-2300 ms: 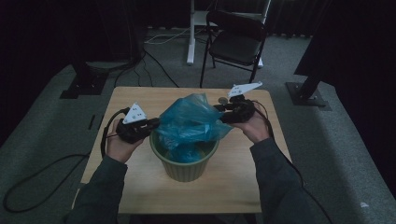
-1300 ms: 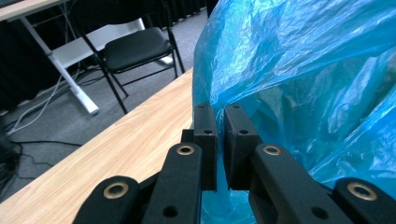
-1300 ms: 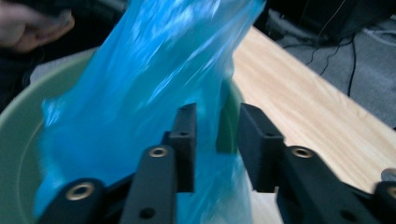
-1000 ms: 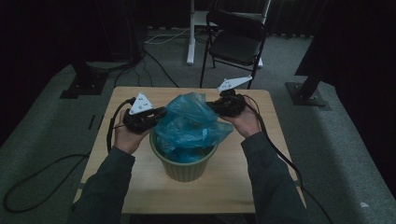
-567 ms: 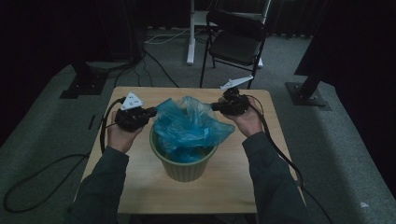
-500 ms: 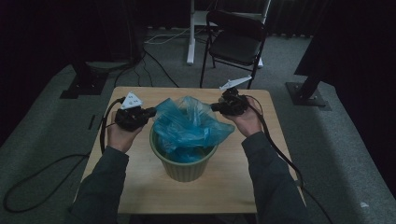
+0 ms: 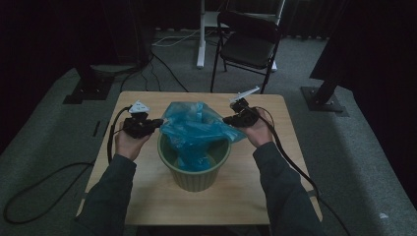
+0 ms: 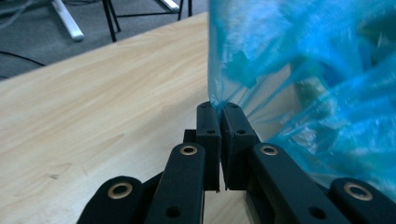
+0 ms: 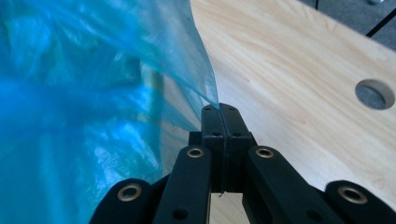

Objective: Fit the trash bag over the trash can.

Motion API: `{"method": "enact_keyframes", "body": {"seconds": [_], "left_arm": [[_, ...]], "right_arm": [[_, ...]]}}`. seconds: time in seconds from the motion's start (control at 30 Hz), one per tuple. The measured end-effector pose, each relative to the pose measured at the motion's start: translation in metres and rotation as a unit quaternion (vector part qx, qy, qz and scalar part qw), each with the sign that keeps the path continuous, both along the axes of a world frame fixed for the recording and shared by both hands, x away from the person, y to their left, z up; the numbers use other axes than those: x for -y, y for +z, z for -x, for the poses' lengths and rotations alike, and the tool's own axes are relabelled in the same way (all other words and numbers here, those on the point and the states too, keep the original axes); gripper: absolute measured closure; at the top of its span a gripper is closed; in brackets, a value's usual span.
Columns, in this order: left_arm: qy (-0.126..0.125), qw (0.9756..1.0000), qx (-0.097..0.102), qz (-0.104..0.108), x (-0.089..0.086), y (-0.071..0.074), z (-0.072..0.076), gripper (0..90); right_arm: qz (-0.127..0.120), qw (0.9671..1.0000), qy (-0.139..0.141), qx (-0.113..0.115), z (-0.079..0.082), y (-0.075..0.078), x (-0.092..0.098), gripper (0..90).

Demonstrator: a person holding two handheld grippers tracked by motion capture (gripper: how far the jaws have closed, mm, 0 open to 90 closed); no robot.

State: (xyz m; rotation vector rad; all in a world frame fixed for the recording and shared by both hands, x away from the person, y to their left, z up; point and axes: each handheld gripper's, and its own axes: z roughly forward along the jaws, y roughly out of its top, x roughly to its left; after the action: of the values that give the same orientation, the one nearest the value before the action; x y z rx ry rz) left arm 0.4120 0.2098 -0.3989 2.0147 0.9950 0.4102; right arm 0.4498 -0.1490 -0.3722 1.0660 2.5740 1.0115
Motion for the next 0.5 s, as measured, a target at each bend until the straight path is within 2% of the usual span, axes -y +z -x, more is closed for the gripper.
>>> {"method": "enact_keyframes", "body": {"seconds": [0.23,0.5], "left_arm": [[-0.007,0.9997,-0.025,0.002,0.003,-0.015,-0.001,86.7],[-0.01,0.9992,-0.039,0.004,-0.001,-0.025,0.004,86.7]], "right_arm": [[0.007,0.9998,0.002,-0.021,0.001,-0.013,0.003,90.0],[0.009,0.9991,0.004,-0.041,0.004,-0.026,0.011,90.0]]}}
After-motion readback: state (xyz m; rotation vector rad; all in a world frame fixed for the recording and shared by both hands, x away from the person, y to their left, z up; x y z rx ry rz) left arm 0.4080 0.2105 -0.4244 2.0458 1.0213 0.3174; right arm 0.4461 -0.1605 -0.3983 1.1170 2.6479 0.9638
